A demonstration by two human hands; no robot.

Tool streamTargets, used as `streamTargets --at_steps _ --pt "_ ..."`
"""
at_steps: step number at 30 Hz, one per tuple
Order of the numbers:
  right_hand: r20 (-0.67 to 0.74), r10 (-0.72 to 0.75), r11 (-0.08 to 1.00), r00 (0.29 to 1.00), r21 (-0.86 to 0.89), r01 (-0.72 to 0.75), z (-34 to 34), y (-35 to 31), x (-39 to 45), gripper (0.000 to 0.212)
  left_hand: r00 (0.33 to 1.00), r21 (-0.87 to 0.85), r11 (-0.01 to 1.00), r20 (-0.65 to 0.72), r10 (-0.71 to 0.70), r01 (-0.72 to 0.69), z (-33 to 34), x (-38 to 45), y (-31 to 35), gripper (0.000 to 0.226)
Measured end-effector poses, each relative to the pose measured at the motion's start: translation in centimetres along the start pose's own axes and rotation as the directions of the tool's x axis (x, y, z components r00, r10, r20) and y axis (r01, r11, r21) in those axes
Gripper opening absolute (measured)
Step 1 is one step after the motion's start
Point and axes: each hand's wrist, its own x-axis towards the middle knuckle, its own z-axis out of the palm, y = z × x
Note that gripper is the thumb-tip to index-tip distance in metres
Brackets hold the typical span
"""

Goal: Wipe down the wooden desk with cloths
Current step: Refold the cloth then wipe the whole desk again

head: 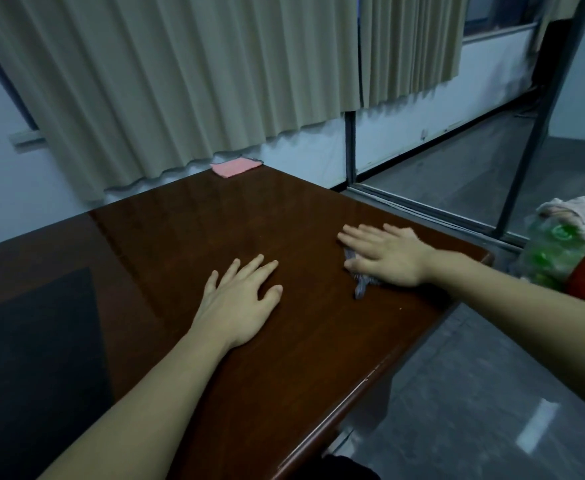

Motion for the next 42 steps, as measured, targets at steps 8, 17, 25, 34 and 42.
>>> streamTargets --at_steps 8,17,25,34,42 --pt "-0.014 0.203 0.979 0.979 0.000 -0.203 -0.5 0.5 3.1 0.074 1.000 -0.005 1.000 -0.005 0.005 -0.005 0.1 0.0 0.0 0.056" --pt "-0.020 -0.048 0.997 0.999 0.063 0.049 1.7 -4.1 -6.4 0.071 0.999 0.010 1.000 0.041 0.006 -0.006 -0.4 0.0 0.2 0.057" --pt "-0.053 0.226 0.974 0.973 0.020 -0.225 1.0 5.1 -5.0 0.073 0.998 -0.020 0.998 0.011 0.059 -0.059 -1.0 -0.9 2.2 0.057" --pt "-0.070 0.071 0.997 0.995 0.031 -0.069 2.1 -0.3 -7.1 0.120 0.998 -0.028 0.998 0.031 0.062 -0.061 -0.8 -1.3 1.9 0.059" --pt "-0.044 0.029 0.998 0.999 0.058 -0.026 1.1 1.4 -6.0 0.117 1.000 -0.027 1.000 0.025 0.010 -0.009 -1.2 -2.8 -0.6 0.059"
